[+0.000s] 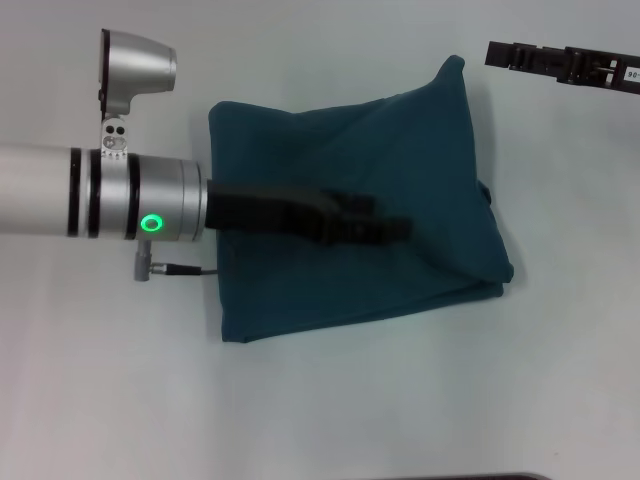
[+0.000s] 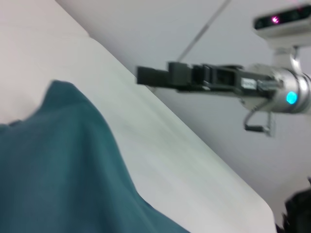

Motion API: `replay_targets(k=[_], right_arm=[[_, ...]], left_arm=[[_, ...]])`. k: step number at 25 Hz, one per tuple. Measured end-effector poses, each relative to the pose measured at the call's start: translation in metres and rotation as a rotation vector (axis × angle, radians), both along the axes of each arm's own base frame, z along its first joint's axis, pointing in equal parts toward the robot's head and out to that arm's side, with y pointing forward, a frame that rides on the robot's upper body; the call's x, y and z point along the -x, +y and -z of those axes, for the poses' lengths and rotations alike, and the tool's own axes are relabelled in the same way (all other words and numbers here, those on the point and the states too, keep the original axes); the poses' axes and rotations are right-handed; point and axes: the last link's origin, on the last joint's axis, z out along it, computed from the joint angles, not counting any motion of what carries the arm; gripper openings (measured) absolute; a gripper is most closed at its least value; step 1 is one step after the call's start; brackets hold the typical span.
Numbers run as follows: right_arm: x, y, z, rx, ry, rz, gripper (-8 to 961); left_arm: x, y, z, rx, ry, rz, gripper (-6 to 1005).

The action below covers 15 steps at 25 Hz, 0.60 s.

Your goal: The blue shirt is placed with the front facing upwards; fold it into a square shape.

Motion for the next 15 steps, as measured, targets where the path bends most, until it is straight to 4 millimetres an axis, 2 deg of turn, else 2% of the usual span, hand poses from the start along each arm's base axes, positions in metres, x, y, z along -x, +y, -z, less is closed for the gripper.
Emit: replay_targets(k=[8,15], right_arm=[[0.004,0.002,0.001,0.002,0.003,-0.011,679],[0.006,0.003,0.003,0.004,0.007,-0.014,673]], left_arm=[[0.0,0.003,0.009,-0.047,-0.02,-0.033,813],[-0.001,-0.004,0.02,-0.024,-0.012,-0.013,810]])
